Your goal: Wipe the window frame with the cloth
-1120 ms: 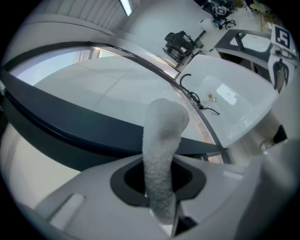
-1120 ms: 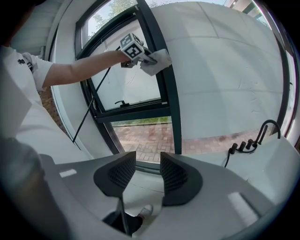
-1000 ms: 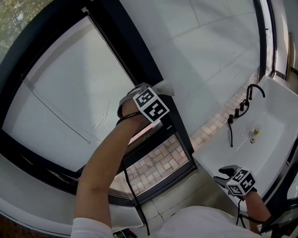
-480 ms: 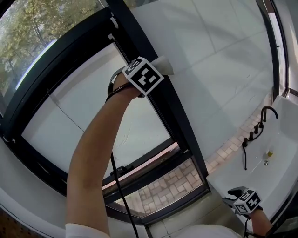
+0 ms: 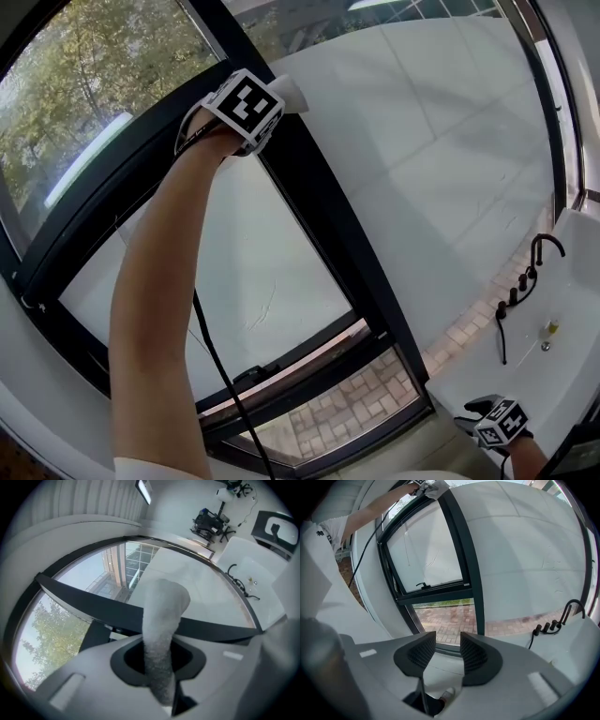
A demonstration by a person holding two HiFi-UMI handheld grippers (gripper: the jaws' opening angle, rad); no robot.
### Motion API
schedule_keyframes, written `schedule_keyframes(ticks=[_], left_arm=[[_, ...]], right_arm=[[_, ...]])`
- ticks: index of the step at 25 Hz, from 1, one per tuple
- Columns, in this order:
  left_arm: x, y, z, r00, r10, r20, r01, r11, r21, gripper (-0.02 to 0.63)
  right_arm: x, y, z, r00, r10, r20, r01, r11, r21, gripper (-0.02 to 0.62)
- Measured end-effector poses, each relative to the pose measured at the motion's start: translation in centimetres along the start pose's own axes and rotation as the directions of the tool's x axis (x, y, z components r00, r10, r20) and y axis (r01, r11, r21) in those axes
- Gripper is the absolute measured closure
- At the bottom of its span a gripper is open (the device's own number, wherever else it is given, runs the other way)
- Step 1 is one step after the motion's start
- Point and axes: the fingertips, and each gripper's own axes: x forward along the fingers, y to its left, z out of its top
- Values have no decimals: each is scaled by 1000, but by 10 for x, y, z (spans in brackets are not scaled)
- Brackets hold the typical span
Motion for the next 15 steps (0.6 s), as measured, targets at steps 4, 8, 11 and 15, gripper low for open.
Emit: schedule_keyframes(ticks=[4,8,11,15], left_arm=[[-11,26,6,999,46,2,-46,999,-26,511],[-15,35,-4,998,58,25,-54,991,-121,511],[-25,44,-13,995,75,61,-60,974,-219,511],[-44,54,-38,991,90,96,-52,940,-338,511]], right_arm=[[-1,4,-2,1000,2,13,-2,1000,12,431],[0,4,-5,1000,-5,5,5,1000,13,431],[1,6,-4,1000,-4,0,4,1000,3,431],[4,12,3,1000,21,-21,-22,999,-37,431]])
